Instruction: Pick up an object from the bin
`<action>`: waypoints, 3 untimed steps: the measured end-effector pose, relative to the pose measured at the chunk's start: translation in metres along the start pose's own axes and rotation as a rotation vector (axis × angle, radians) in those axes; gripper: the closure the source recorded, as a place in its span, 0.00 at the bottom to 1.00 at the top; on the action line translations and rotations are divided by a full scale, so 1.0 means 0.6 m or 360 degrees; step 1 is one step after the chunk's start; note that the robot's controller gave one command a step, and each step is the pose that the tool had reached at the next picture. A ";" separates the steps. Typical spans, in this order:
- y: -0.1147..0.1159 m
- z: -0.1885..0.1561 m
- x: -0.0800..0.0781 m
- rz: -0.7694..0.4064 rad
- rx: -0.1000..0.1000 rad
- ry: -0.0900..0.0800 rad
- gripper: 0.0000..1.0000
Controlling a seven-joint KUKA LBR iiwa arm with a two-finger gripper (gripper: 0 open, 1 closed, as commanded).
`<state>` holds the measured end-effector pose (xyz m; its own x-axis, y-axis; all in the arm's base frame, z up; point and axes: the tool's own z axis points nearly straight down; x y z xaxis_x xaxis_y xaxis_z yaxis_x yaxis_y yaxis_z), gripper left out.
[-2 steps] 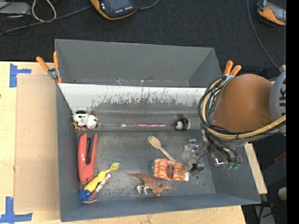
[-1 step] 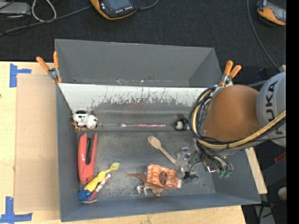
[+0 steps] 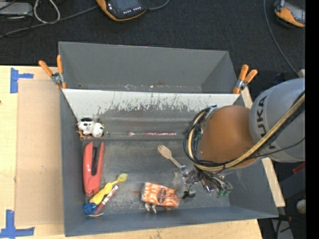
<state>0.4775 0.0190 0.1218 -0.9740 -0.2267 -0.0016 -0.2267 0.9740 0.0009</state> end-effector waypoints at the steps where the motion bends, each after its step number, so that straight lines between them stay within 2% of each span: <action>1: -0.037 -0.128 0.007 0.0015 0.0005 -0.0014 0.00; 2: -0.036 -0.126 0.008 0.0014 0.0004 -0.0011 0.00; 3: 0.000 -0.035 -0.005 0.0180 0.0003 -0.0016 0.00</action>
Offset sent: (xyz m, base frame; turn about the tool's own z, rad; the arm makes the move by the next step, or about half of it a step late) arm 0.0000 0.0000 0.0000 0.0000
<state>0.4801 0.0197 0.1426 -0.9933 -0.1152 -0.0113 -0.1152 0.9933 -0.0003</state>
